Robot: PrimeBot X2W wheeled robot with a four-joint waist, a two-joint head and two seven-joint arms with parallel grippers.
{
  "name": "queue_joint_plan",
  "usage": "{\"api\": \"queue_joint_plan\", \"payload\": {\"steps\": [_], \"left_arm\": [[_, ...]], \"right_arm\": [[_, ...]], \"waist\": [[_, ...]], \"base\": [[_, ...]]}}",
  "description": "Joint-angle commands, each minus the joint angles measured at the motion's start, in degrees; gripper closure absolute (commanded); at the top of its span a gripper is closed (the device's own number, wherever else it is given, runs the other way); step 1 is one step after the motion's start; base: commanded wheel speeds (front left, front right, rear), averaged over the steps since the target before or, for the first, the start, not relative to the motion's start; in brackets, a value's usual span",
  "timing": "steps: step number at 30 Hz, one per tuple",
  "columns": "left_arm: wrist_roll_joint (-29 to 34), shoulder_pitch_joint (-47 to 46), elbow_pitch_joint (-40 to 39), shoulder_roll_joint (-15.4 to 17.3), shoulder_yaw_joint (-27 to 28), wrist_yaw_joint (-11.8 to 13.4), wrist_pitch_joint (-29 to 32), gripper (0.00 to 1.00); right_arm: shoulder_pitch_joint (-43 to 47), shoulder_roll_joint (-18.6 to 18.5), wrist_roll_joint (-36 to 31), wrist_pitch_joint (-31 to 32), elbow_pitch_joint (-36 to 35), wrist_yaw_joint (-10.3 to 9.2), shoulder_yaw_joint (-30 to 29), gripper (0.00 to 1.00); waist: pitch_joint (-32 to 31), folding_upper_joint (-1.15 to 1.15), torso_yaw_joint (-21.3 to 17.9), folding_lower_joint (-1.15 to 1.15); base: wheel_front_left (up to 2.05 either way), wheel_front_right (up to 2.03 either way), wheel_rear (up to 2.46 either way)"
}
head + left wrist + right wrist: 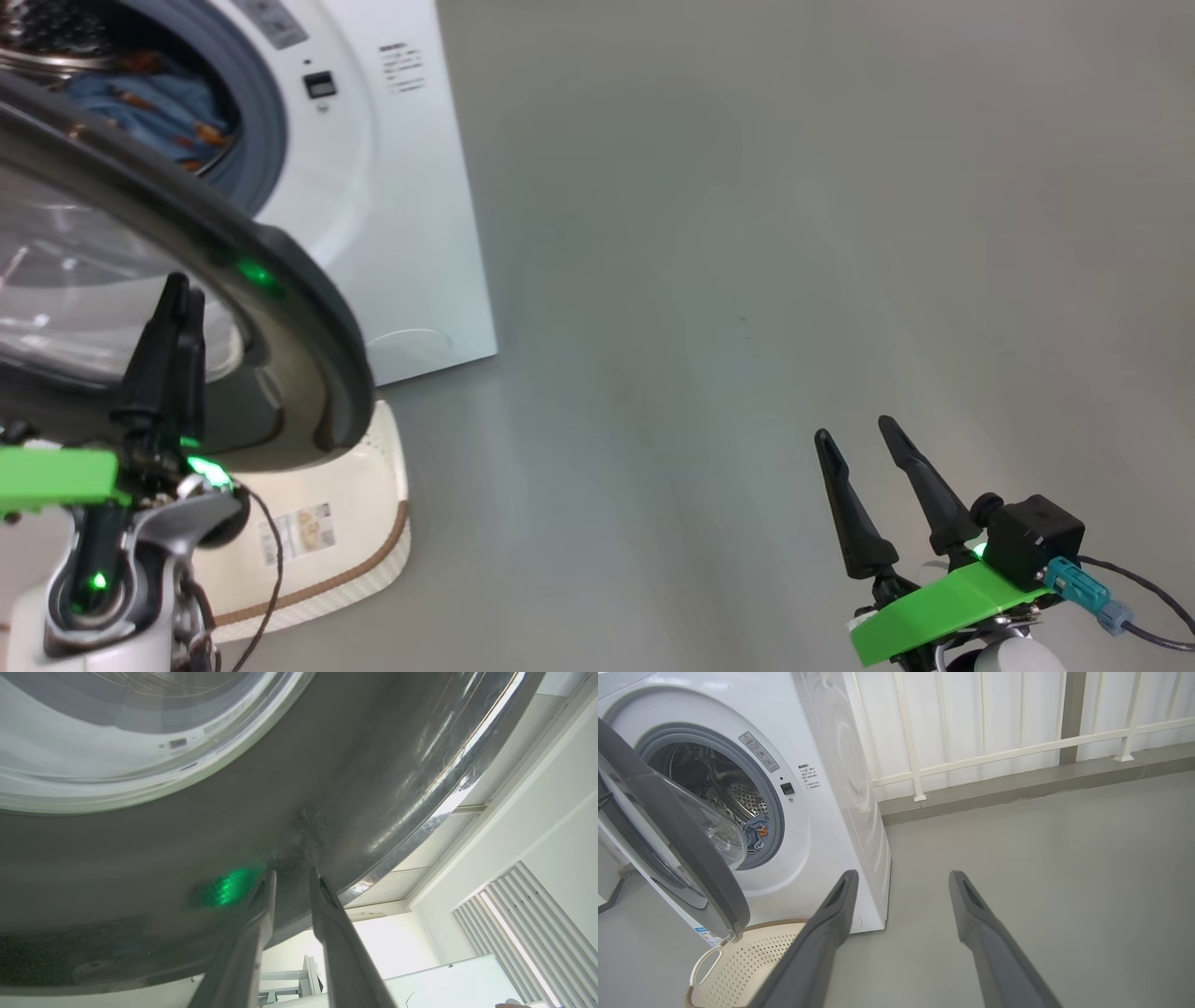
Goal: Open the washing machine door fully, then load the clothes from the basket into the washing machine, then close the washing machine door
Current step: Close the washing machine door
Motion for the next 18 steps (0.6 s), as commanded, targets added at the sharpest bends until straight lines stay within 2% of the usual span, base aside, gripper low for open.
{"api": "queue_joint_plan", "payload": {"steps": [1, 2, 3, 4, 5, 10, 15, 18], "left_arm": [[0.85, 0.26, -1.85, 1.26, 1.58, -0.6, -0.45, 0.56], [1.08, 0.78, -2.3, 1.26, 1.73, -0.6, -0.97, 0.44], [1.36, 1.34, -2.65, 1.26, 1.83, -0.6, -1.49, 0.23], [1.75, 1.95, -2.98, 1.26, 1.83, -0.6, -1.89, 0.08], [2.24, 2.5, -3.31, 1.26, 1.89, -0.6, -2.52, 0.0], [9.82, 4.84, -7.81, 2.71, 0.99, -0.6, -7.54, 0.0], [20.12, 7.7, -11.5, 6.75, -3.76, -0.6, -16.29, 0.0], [25.63, 9.49, -12.18, 9.68, -7.06, -0.6, -23.65, 0.0]], "right_arm": [[-0.8, 0.15, -0.06, -0.68, -1.57, 0.35, 1.37, 0.0], [-0.78, 0.18, -0.08, -0.68, -1.62, 0.35, 1.36, 0.0], [-0.75, 0.21, -0.09, -0.68, -1.65, 0.35, 1.38, 0.0], [-0.71, 0.23, -0.11, -0.68, -1.66, 0.35, 1.37, 0.0], [-0.65, 0.24, -0.15, -0.68, -1.67, 0.35, 1.29, 0.0], [-0.45, 0.28, -0.24, -0.68, -1.77, 0.35, 1.08, 0.0], [-0.21, 0.34, -0.34, -0.68, -1.9, 0.35, 0.99, 0.0], [-0.05, 0.4, -0.37, -0.68, -2.05, 0.35, 0.93, 0.0]], "waist": [[-0.24, 0.0, 1.11, 0.0], [-0.31, 0.0, 1.6, 0.0], [-0.4, 0.0, 2.09, 0.0], [-0.48, 0.0, 2.61, 0.0], [-0.55, 0.0, 3.15, 0.0], [-0.84, 0.0, 5.63, 0.0], [-1.07, 0.0, 7.76, 0.0], [-1.17, 0.0, 8.74, 0.0]], "base": [[0.0, 0.0, 0.0], [0.0, 0.0, 0.0], [0.0, 0.0, 0.0], [0.0, 0.0, 0.0], [0.0, 0.0, 0.0], [0.0, 0.0, 0.0], [0.0, 0.0, 0.0], [0.0, 0.0, 0.0]]}}
